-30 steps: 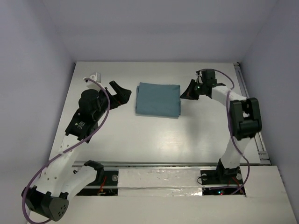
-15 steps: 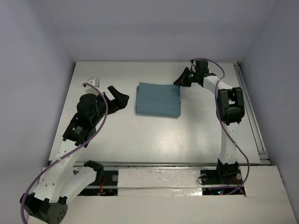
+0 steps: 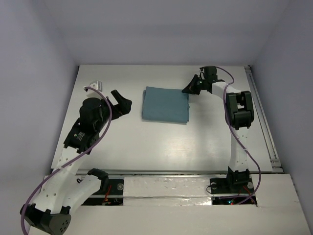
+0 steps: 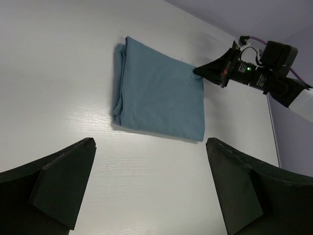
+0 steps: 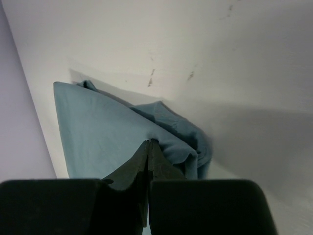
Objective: Fold and stack the t-shirts
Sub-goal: Fold the long partially folded tshirt into a neat square
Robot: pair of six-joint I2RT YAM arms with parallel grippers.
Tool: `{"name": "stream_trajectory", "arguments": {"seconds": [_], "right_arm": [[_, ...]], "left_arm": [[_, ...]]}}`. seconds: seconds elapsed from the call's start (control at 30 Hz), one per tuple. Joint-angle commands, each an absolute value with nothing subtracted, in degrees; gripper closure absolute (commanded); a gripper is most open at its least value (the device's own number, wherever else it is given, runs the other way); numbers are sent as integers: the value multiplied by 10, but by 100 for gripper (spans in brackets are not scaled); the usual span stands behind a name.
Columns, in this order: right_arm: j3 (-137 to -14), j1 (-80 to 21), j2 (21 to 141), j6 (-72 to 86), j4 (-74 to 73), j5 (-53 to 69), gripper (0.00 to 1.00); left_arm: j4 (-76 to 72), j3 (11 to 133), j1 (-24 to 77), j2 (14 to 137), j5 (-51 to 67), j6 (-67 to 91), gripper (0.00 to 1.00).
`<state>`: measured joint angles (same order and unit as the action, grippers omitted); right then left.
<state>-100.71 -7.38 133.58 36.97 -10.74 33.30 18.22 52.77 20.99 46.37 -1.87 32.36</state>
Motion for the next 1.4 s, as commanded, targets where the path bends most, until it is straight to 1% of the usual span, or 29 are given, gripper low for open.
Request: {"name": "stream_trajectory", "arguments": {"seconds": [0.0,0.13,0.23,0.37,0.43,0.47,0.5,0.53,0.57,0.6,0.63,0.67,0.7,0.73,0.77,0.8,0.83,0.87,0.93,0.97,1.0,1.03,1.07,1.1,1.2,1.37], "right_arm": [[-989,-60,1346,401,-59,325,100],[-979,-40,1352,417,-38,331,99],[-998,-35,1366,410,-53,335,94],[-1034,-35,1385,389,-88,330,91],[-1055,-35,1382,388,-94,339,82],[-1061,-35,1376,387,-101,351,76],[-1063,-35,1351,386,-97,361,56],[-1060,-35,1333,384,-91,368,45],[-1059,-35,1313,376,-95,372,37],[-1059,-35,1267,368,-101,374,22],[-1052,-35,1240,361,-109,374,16],[-1042,-35,1209,346,-120,373,11],[-1028,-35,1137,338,-126,371,2],[-1008,-35,1095,333,-129,367,0],[-954,-35,1001,324,-131,360,0],[-924,-35,1000,322,-134,355,0],[-889,-35,894,322,-134,350,0],[-813,-35,836,328,-128,336,0],[-738,-35,716,339,-129,307,0],[-703,-35,601,348,-141,287,0],[-647,-35,548,352,-155,233,0],[-624,-35,500,354,-176,202,0],[-607,-35,419,358,-220,170,0],[-592,-35,388,352,-242,113,0],[-584,-35,315,331,-293,59,0],[-609,-35,316,311,-328,60,0]], "left_arm": [[175,570,208,461,-25,306,5],[176,586,208,461,-20,298,5],[178,594,208,462,-22,291,5],[179,606,208,468,-29,283,5],[178,622,208,472,-35,280,5],[178,628,208,475,-40,275,5],[175,636,208,481,-42,272,5],[171,644,208,483,-43,271,4],[169,661,208,487,-47,268,4],[161,670,208,491,-47,267,4],[156,685,208,498,-46,266,3],[151,693,208,503,-43,266,3],[145,702,208,511,-43,266,3],[142,719,208,513,-43,267,3],[135,726,208,518,-43,269,3],[130,734,208,518,-46,271,2],[127,748,208,519,-47,272,1],[126,754,208,519,-48,272,1],[124,769,208,514,-49,268,1],[125,771,208,511,-51,268,1],[130,771,208,506,-56,266,1],[132,763,208,494,-58,265,1],[133,759,208,487,-61,265,1],[135,752,208,476,-63,265,1],[147,740,208,468,-72,259,1],[143,732,208,475,-48,270,1]]}}
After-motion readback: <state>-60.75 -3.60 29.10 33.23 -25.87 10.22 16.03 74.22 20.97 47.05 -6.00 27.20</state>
